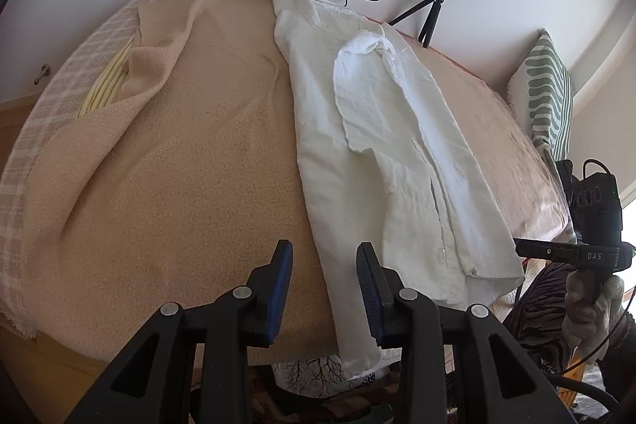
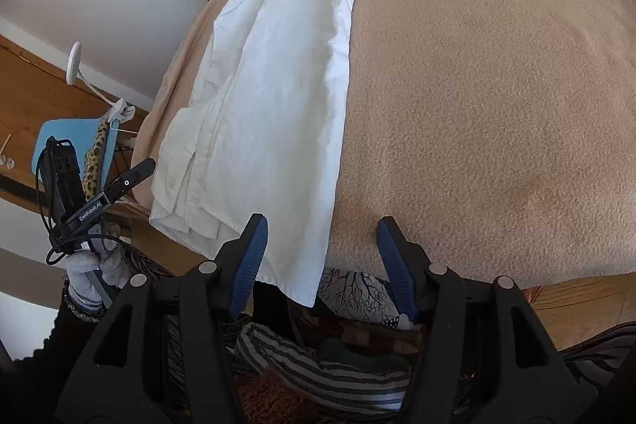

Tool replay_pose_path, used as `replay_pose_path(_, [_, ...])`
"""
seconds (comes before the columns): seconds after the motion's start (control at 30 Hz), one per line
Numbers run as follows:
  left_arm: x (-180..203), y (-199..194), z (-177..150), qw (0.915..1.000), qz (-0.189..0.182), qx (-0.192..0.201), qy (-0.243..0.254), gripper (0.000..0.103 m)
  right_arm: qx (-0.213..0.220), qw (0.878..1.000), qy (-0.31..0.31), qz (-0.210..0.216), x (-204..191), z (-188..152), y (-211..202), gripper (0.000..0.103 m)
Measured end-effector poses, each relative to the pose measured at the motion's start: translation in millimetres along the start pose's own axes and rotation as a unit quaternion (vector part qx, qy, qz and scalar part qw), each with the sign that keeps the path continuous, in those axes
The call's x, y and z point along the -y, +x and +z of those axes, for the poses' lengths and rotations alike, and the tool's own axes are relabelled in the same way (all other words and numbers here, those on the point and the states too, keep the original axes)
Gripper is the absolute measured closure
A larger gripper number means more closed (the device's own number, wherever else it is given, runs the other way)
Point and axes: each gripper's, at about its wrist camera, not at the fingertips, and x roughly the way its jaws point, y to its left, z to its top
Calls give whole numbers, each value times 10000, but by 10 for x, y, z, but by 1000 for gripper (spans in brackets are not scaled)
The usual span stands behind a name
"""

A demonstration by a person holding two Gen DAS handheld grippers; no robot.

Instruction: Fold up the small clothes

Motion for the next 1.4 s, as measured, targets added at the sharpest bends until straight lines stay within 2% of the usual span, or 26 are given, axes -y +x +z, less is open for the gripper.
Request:
replay_pose_path(0.1, [74,100,-82,9995,-200,-250,-43,72,16,9999,-98,134,-19,23,-18,43])
replay_pose_path(0.17, [100,144,-145,9984,-376,-387,-178,73,-71,9986,-17,518,-14,8,-23,43])
replay_pose_path(0.23, [128,141,-176,9984,-376,-374,-199,75,-182,9969,-16,768,-43,1,5,44])
replay_pose_path(0.27, [134,137,-173,9983,-384,-370,-214,76,-210,9967,-34,788,-50,-6,24,49])
replay_pose_path(0.3, [118,129,-158,9978,-463,-371,-282,83,-243,9962,-32,836,-48,-12,52,63])
replay_pose_path(0.33, [94,117,-139,9970,-557,-367,-394,91,-307,9951,3,942,-35,-7,81,72])
replay_pose_path(0.37, [65,108,-122,9957,-658,-376,-529,94,-376,9933,44,1090,-25,-4,113,87])
replay_pose_path(0.4, [34,96,-104,9944,-742,-383,-644,98,-407,9920,53,1196,-25,-10,140,93])
replay_pose_path(0.47, [31,51,-83,9929,-840,-369,-753,100,-368,9912,0,1273,-43,-28,149,97])
replay_pose_path(0.53, [50,-4,-60,9923,-906,-335,-772,100,-326,9889,86,1444,-32,-24,126,98])
replay_pose_path(0.7, [81,-133,83,9886,-1162,-254,-921,100,31,9739,589,2191,106,67,-85,99])
replay_pose_path(0.83, [114,-238,345,9863,-1349,-132,-943,100,371,9660,798,2430,139,210,-296,99])
replay_pose_path(1.07, [169,-287,926,9867,-1404,85,-810,100,787,9671,715,2312,45,707,-493,99])
replay_pose_path(1.2, [173,-126,1278,9875,-1335,64,-830,100,898,9699,768,2128,71,1065,-514,99])
replay_pose_path(1.4, [129,177,1709,9900,-1116,19,-858,100,937,9731,948,1879,139,1637,-328,99])
